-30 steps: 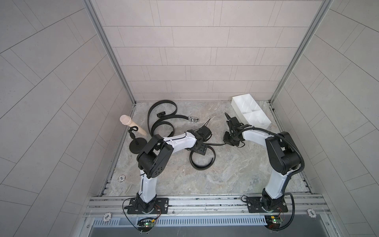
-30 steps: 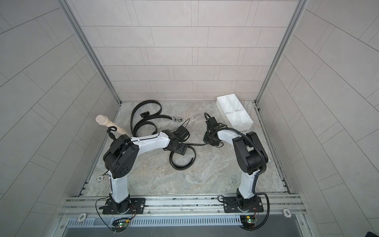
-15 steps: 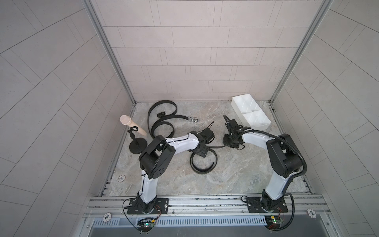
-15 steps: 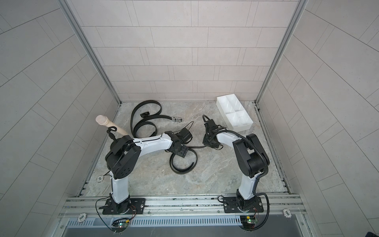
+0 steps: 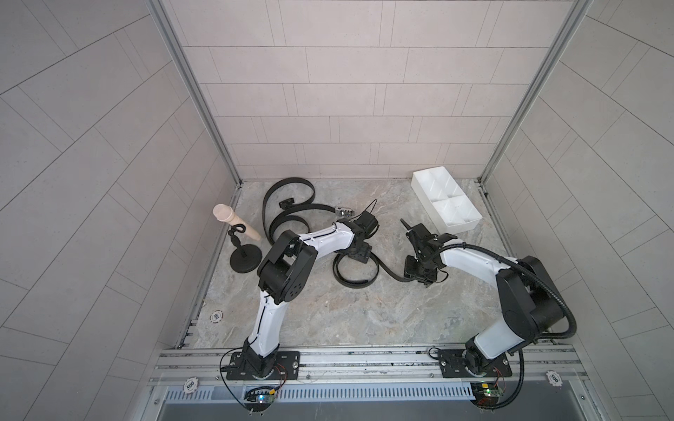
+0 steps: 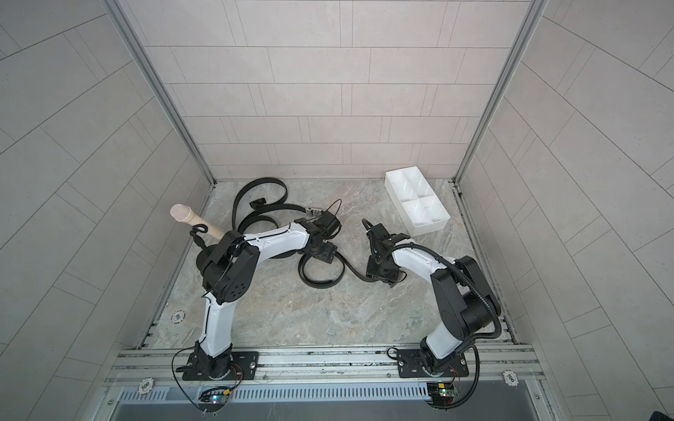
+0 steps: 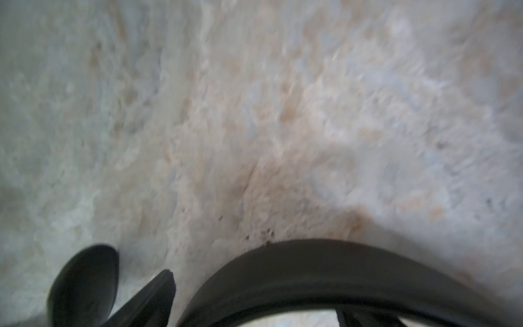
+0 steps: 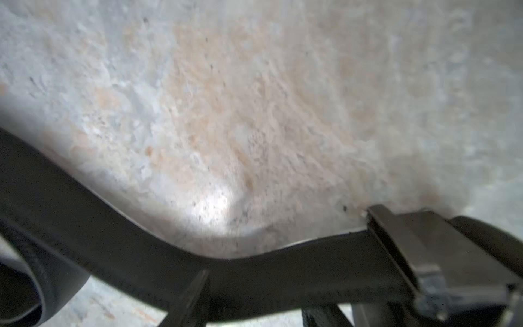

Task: Place the belts into the storage roll
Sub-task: Roll the belt at the center of the board.

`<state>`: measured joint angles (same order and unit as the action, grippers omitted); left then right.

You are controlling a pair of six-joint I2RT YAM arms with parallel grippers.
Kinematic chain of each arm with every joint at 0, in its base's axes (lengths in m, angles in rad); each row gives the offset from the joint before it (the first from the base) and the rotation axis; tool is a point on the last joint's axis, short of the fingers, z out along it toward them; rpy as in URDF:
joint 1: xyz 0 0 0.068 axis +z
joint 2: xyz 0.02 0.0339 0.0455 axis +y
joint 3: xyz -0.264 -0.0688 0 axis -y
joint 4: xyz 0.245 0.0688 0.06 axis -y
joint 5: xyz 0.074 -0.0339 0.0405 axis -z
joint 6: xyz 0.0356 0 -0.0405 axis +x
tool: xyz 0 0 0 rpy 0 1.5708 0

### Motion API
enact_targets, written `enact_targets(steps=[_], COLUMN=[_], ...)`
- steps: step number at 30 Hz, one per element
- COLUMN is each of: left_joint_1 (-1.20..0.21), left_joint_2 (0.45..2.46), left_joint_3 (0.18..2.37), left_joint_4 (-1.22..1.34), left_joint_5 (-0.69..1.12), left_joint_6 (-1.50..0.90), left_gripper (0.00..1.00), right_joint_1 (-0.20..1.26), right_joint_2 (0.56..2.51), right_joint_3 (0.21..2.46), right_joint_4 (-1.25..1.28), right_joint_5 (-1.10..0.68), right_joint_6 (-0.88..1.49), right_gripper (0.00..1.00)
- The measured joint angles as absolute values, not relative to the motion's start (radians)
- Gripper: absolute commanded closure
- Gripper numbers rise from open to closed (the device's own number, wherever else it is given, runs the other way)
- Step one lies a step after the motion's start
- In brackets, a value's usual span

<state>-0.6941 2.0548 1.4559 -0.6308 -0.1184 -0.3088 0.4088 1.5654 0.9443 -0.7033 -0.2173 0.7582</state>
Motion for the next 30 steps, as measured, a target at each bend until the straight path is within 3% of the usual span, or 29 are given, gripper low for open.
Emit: enact_targets(steps=[11, 22, 30], left_joint_1=[-0.723, -0.83, -0.838], left_joint_2=[1.651, 1.627, 1.594], left_joint_3=[1.212, 1.029, 0.989], left_joint_4=[-0.728, -0.646, -0.544], left_joint_5=[-0.091, 0.043, 0.046], left_joint_6=[-0.349, -0.72, -0.929], left_gripper=[0.04, 0.08, 0.09], right_joint_1=[0.409, 0.416, 0.43], right_joint_2=[1.549, 1.759, 1.794], right_joint_3=[1.12, 1.278, 1.29], right_joint_4=[-0.893, -0.864, -0.812], right_joint_5=[-0.156, -0.094, -0.089], right_joint_6=[0.598, 0.45, 0.422], right_gripper=[0.37, 0.34, 0.32])
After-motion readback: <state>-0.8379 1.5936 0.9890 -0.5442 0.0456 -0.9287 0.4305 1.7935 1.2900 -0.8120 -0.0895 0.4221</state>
